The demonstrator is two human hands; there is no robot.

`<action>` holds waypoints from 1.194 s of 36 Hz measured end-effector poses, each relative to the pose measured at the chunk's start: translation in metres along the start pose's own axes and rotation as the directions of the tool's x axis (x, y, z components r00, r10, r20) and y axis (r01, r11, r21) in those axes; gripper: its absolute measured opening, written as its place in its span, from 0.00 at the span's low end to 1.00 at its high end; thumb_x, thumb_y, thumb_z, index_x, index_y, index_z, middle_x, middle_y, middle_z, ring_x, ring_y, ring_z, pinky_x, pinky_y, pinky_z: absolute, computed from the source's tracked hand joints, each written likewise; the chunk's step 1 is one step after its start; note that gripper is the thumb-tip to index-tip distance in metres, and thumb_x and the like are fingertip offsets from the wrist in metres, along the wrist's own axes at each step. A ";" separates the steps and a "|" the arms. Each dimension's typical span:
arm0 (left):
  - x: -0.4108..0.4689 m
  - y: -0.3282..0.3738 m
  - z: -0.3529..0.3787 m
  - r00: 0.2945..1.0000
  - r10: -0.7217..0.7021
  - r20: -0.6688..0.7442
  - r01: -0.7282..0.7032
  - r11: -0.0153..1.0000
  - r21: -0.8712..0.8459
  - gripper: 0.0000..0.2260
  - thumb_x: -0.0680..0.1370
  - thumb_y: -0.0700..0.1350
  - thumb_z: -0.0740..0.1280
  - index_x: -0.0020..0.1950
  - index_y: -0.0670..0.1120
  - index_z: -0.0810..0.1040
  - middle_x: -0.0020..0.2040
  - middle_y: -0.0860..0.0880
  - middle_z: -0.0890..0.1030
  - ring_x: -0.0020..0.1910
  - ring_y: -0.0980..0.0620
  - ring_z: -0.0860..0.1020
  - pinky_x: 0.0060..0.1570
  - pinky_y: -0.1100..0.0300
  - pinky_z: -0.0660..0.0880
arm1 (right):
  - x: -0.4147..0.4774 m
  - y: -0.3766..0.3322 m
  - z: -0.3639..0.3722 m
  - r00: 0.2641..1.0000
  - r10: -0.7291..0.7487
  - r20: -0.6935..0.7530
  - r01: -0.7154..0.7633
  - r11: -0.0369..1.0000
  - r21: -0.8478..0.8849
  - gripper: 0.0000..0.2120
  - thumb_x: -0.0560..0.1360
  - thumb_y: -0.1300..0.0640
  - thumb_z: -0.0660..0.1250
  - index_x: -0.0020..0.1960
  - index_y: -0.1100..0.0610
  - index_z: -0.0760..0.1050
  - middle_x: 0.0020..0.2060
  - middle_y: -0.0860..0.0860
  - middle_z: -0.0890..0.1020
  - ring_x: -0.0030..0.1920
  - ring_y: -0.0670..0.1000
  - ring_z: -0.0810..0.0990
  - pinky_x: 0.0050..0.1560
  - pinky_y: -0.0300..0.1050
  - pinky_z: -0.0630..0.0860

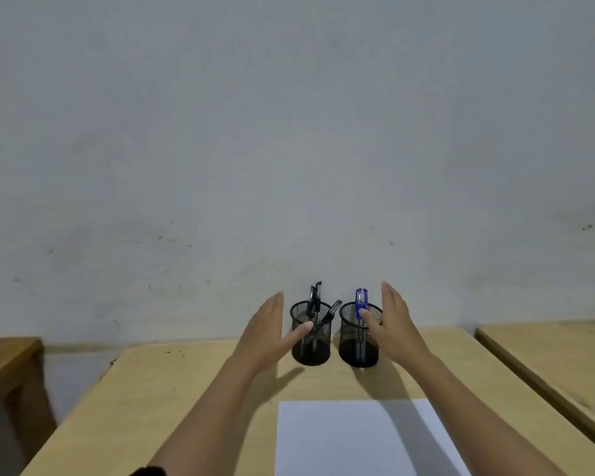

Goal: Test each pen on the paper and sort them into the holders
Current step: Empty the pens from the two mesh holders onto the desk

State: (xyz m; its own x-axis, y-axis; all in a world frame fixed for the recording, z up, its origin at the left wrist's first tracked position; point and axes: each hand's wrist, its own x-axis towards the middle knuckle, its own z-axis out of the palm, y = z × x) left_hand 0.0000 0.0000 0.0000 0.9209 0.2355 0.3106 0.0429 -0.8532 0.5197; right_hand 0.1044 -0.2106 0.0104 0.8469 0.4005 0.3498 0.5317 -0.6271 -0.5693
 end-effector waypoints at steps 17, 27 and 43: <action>0.082 0.004 0.036 0.997 -0.063 0.036 0.061 0.996 0.061 0.41 0.65 0.73 0.63 0.64 0.43 0.66 0.59 0.45 0.73 0.58 0.45 0.72 0.56 0.50 0.71 | 0.068 0.018 0.040 0.990 0.143 0.019 -0.143 0.989 0.039 0.17 0.75 0.47 0.65 0.56 0.57 0.70 0.54 0.56 0.77 0.54 0.55 0.75 0.53 0.50 0.73; 0.097 0.012 0.051 0.998 -0.054 -0.010 0.052 0.991 -0.121 0.26 0.65 0.64 0.70 0.54 0.51 0.70 0.49 0.53 0.78 0.48 0.51 0.77 0.49 0.52 0.75 | 0.084 0.016 0.043 0.983 0.183 -0.021 -0.182 0.981 0.063 0.19 0.71 0.49 0.69 0.57 0.57 0.73 0.50 0.54 0.81 0.50 0.55 0.79 0.52 0.53 0.77; 0.114 0.017 0.060 0.999 -0.035 0.027 0.038 0.989 -0.141 0.14 0.76 0.48 0.64 0.59 0.45 0.68 0.47 0.49 0.77 0.47 0.47 0.77 0.48 0.53 0.74 | 0.090 0.028 0.048 0.990 0.118 -0.077 -0.091 0.953 0.290 0.07 0.70 0.57 0.71 0.48 0.55 0.79 0.41 0.50 0.83 0.45 0.50 0.81 0.49 0.48 0.78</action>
State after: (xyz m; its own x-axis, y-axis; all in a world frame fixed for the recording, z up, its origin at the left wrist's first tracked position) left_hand 0.1291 -0.0154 -0.0031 0.9290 0.2525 0.2706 0.0233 -0.7696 0.6381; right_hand 0.1955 -0.1606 -0.0096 0.9020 0.2708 0.3363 0.4267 -0.4401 -0.7901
